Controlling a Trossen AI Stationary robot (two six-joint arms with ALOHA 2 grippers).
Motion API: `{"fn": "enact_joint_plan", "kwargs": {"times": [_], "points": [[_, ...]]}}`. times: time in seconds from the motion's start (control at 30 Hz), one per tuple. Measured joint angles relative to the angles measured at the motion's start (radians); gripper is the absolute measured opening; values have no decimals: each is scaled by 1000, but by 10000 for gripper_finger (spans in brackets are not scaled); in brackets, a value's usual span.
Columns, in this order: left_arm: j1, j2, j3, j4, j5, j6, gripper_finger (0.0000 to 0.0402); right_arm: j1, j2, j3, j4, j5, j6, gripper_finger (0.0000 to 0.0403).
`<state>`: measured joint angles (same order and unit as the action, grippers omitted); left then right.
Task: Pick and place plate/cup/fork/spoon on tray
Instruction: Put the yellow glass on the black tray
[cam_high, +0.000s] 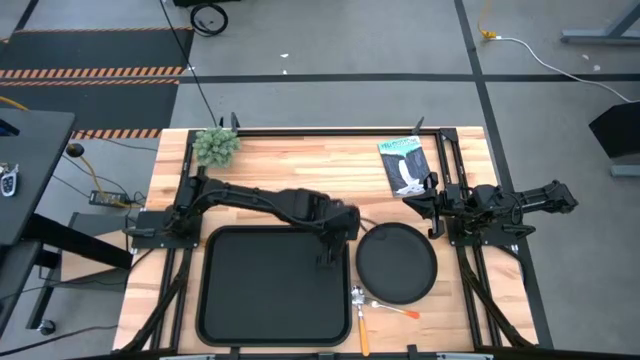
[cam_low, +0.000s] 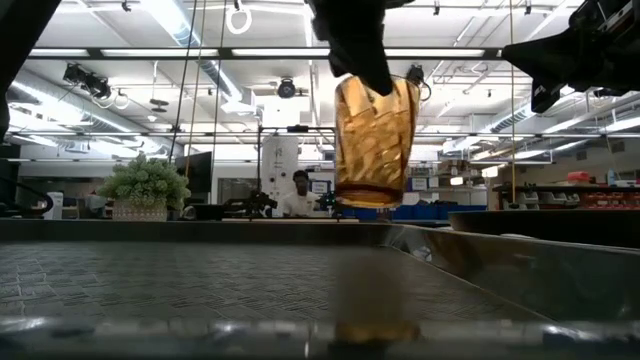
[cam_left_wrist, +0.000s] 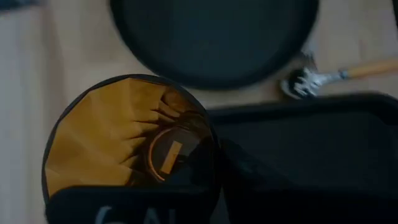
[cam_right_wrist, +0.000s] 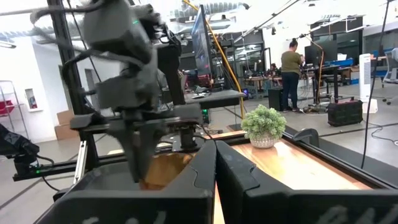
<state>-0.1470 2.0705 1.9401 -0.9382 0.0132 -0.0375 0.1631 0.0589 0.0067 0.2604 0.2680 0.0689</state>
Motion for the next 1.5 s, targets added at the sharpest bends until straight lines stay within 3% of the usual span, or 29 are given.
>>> {"fn": "enact_joint_plan", "kwargs": {"times": [0.1, 0.27, 0.4, 1.17, 1.5], "points": [[-33, 0, 0, -3, -14, -39, 22, 0, 0, 0, 0, 0, 0, 16], [-90, 14, 1, -4, -151, -110, 26, 0, 0, 0, 0, 0, 0, 16], [-119, 35, -1, -30, -202, -142, 26, 0, 0, 0, 0, 0, 0, 16], [-150, 88, -1, 2, -272, -241, 31, 0, 0, 0, 1, 0, 0, 16], [-154, 92, -1, 5, -292, -267, 69, 0, 0, 0, 0, 0, 0, 16]]}}
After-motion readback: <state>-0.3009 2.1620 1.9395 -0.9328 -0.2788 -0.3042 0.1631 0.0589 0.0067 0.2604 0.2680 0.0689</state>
